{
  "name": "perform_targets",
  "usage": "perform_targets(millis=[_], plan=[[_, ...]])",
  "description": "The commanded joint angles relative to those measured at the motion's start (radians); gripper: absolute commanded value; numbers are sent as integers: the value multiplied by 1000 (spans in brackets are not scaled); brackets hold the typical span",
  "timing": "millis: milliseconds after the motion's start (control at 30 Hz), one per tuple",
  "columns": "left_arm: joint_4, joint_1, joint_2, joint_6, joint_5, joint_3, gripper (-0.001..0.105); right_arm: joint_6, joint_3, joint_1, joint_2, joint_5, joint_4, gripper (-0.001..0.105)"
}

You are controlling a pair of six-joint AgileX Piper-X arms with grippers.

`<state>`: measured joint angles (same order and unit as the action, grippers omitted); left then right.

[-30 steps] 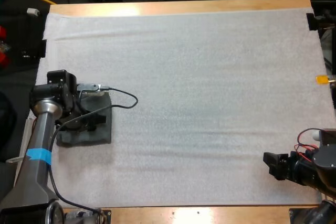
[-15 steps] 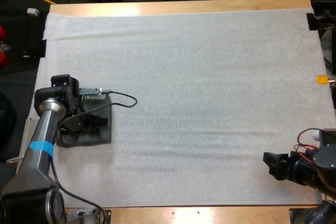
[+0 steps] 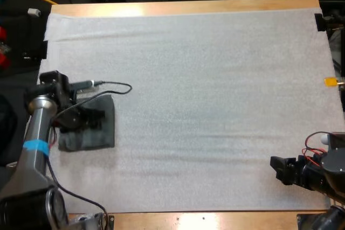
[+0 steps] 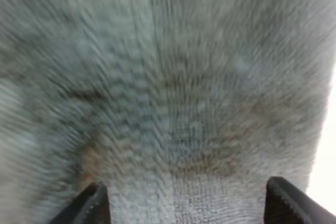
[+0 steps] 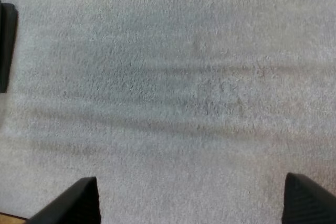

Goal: Pick towel from pile, fold and stack

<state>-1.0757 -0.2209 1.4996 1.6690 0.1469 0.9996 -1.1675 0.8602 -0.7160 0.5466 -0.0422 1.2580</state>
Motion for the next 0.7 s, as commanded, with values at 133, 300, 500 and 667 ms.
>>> perform_targets(millis=[133,300,500,667], plan=[[-26,6,-88,8,13,64,59,-11,2,3,0,0,3,69],[-30,32,-163,8,51,76,59,-26,2,3,0,0,-37,69],[-48,105,-245,6,51,76,59,-43,2,3,0,0,-161,69],[-50,154,-311,9,49,76,59,-42,2,3,0,26,-271,69]])
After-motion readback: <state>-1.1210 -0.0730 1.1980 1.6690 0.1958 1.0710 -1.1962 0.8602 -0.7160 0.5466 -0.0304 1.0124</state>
